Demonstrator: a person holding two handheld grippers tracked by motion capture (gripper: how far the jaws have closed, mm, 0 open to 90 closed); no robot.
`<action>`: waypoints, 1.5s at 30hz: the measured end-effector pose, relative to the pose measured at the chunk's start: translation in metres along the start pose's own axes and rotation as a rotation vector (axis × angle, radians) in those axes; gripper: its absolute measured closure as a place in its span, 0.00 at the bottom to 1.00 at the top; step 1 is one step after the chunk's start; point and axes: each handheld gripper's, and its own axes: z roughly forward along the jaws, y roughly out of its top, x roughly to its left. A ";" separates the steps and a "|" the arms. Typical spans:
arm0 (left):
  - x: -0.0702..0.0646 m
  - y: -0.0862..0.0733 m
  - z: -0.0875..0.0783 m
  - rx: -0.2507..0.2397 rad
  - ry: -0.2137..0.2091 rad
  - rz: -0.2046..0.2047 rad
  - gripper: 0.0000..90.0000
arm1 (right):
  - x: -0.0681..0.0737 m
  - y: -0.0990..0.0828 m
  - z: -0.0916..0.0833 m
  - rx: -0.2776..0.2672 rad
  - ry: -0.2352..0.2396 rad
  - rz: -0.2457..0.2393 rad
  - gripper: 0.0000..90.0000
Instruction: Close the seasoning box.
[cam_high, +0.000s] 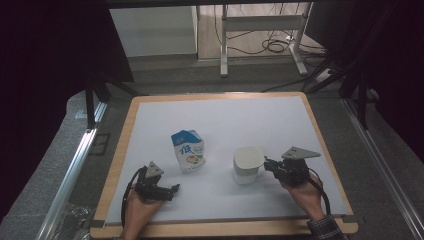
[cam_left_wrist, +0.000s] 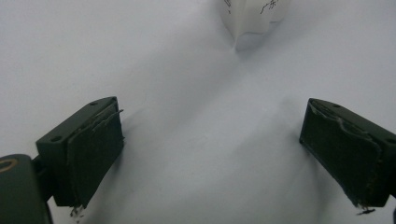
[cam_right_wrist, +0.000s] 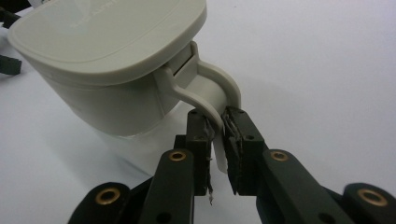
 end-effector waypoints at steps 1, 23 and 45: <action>0.000 0.000 0.000 0.000 0.000 0.000 0.07 | 0.000 0.000 -0.001 0.000 0.000 -0.001 0.89; 0.000 0.000 0.000 -0.005 0.001 -0.005 0.07 | 0.005 -0.005 -0.018 0.006 -0.016 -0.035 0.64; 0.000 0.000 0.000 -0.006 0.001 -0.005 0.07 | 0.003 -0.023 -0.035 0.019 -0.075 -0.039 0.41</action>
